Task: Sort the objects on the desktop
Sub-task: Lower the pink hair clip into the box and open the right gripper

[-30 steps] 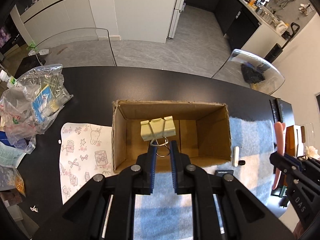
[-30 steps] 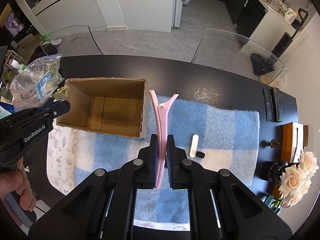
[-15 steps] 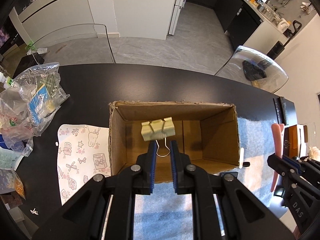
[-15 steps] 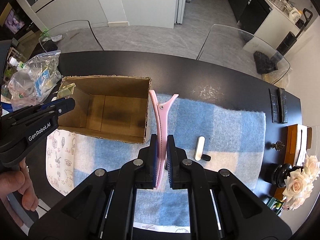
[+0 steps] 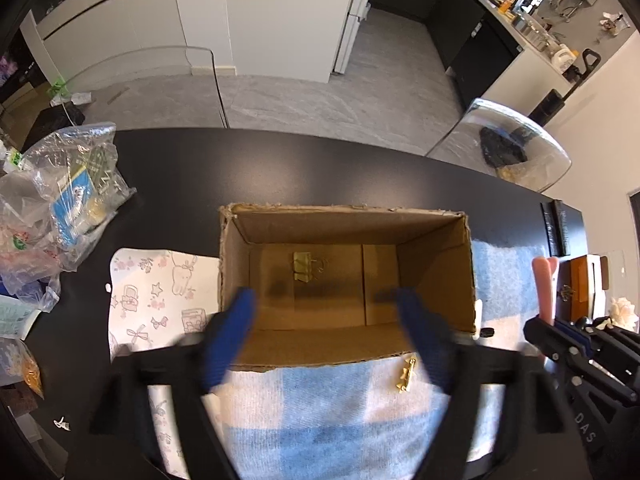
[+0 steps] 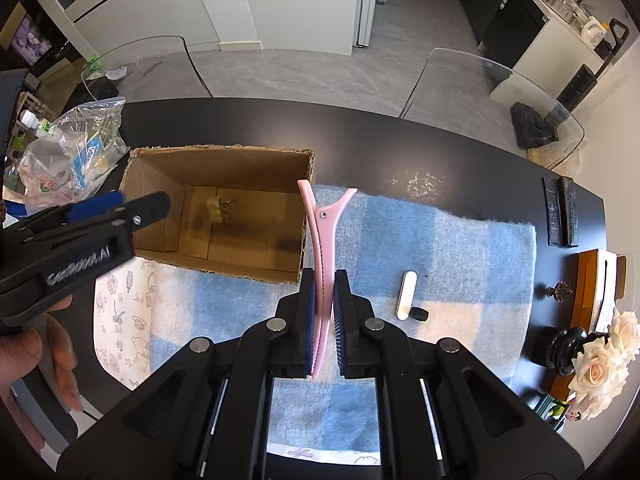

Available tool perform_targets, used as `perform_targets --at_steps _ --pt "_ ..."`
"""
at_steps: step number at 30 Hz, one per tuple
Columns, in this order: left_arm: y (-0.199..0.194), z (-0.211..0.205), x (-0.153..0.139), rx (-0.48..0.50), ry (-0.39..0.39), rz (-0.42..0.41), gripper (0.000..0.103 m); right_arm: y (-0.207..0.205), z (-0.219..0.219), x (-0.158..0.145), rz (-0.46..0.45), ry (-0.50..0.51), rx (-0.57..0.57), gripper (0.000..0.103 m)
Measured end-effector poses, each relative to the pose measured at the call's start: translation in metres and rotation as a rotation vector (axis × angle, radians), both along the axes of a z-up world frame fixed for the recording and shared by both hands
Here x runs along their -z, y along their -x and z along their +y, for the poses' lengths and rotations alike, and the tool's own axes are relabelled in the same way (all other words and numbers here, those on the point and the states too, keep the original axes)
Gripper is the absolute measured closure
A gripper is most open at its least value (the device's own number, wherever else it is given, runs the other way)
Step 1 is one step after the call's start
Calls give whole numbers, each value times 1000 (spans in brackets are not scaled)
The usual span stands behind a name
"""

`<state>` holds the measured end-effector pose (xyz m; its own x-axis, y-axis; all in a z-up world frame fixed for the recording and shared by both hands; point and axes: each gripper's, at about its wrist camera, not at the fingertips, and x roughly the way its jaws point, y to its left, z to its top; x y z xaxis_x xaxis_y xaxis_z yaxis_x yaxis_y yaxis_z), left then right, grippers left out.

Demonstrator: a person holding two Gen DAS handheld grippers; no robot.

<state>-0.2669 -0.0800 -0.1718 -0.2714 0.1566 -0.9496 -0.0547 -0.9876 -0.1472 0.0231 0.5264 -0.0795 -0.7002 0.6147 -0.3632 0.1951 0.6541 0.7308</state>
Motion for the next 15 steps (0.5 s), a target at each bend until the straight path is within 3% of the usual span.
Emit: perform_targets --at_steps 1,15 --pt "-1 0 -1 -1 6 2 7 -1 1 -1 -2 -3 1 95" --pt "-29 -35 -5 -48 11 -48 6 -13 40 -20 -20 -79 8 95"
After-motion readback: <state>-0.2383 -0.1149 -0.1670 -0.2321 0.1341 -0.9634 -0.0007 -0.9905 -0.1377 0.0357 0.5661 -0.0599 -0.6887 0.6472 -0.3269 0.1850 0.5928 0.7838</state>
